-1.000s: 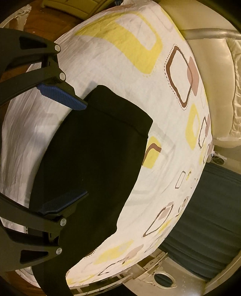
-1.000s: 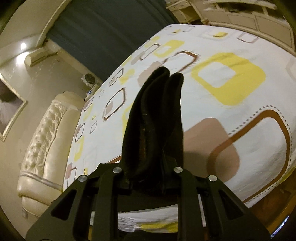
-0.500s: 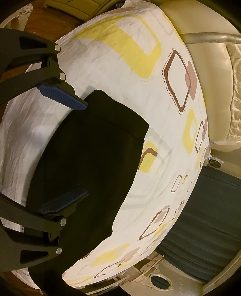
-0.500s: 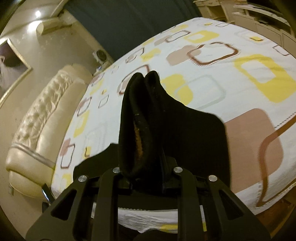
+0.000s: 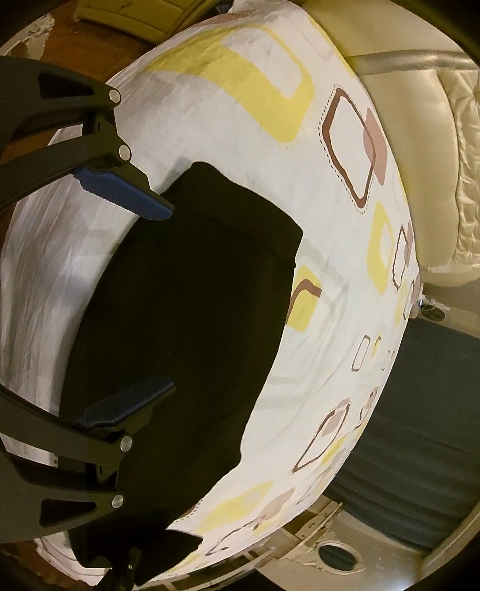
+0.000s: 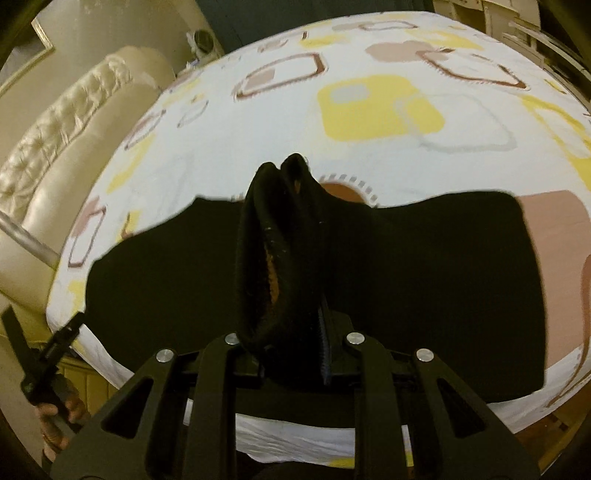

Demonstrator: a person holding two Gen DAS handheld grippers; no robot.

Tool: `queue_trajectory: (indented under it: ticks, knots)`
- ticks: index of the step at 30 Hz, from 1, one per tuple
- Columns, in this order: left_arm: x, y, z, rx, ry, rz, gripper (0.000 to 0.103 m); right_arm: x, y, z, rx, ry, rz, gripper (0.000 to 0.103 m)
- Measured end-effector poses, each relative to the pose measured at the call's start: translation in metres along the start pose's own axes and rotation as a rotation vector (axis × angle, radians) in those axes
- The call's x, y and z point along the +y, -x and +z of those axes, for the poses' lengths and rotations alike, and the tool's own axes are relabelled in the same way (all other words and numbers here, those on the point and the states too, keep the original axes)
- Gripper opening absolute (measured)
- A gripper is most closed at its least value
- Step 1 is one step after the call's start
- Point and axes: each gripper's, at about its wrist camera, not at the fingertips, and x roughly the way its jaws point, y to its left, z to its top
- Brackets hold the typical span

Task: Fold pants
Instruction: 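Lay the held pants end onto the pants and open the right tool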

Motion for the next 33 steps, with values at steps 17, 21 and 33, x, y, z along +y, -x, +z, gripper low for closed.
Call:
queue_trajectory:
  ticks: [17, 21, 33]
  knots:
    - [-0.016, -0.006, -0.009, 0.023, -0.062, -0.023, 0.086, 0.060, -0.036, -0.027, 0.029, 0.209, -0.146, 0.020]
    - [-0.017, -0.006, -0.010, 0.027, -0.063, -0.030, 0.086, 0.067, -0.039, -0.033, 0.028, 0.248, -0.173, 0.020]
    - [-0.021, -0.005, -0.011, 0.027, -0.074, -0.034, 0.086, 0.077, -0.041, -0.041, 0.022, 0.275, -0.196, 0.028]
